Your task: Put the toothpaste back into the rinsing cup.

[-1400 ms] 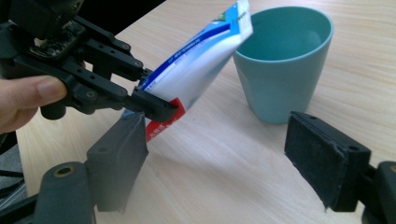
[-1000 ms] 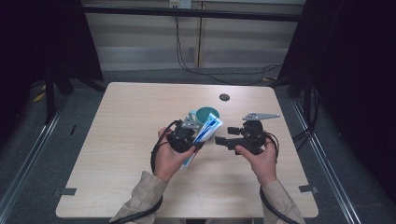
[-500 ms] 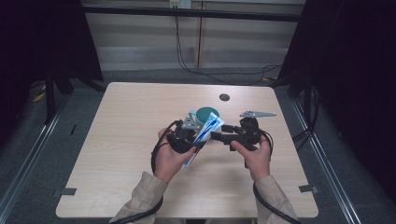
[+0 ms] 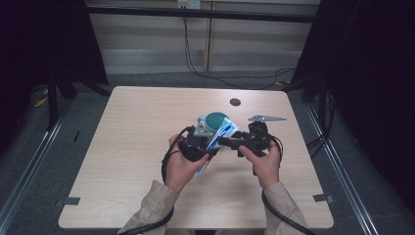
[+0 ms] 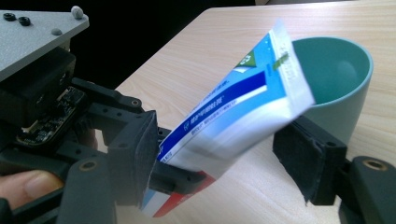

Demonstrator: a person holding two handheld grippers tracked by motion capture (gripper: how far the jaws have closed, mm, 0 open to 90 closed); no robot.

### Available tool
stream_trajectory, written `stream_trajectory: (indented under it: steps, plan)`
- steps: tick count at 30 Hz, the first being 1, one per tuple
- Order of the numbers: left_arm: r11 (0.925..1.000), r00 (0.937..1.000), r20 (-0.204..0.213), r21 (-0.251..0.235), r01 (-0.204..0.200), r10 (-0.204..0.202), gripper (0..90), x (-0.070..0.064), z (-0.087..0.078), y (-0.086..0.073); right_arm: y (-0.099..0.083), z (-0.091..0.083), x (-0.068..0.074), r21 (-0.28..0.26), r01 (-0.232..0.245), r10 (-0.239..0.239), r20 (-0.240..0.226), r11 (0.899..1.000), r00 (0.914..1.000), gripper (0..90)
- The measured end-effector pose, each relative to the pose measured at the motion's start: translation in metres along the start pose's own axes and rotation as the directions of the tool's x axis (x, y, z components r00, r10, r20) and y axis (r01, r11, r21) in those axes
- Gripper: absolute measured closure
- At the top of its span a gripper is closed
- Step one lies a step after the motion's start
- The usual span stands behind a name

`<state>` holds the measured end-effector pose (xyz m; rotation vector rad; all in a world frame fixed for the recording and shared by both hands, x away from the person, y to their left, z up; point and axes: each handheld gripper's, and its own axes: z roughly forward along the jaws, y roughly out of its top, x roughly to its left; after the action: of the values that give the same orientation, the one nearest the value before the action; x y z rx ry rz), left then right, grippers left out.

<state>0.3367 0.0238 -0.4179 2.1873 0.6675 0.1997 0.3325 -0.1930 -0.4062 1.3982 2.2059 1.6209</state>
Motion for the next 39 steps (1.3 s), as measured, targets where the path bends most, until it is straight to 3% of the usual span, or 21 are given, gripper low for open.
stream_trajectory:
  steps: [5,14,39]
  plan:
    - [1.0,1.0,0.002,-0.007,-0.001,0.001,73.2,-0.0013,0.0,0.0,-0.0004,0.0034,0.001,-0.004,-0.022,0.022,0.001,1.0,0.9998,36.9]
    - [0.9998,1.0,0.004,-0.019,0.006,-0.006,73.2,-0.0015,-0.001,0.0,-0.0008,0.0059,0.0036,-0.003,-0.022,0.022,0.012,1.0,0.9997,45.2]
    - [0.9987,0.9995,-0.003,-0.039,0.031,-0.032,72.7,-0.0027,-0.0004,-0.0035,-0.0021,0.0087,0.0041,-0.042,-0.082,0.082,0.009,0.996,0.9966,51.0]
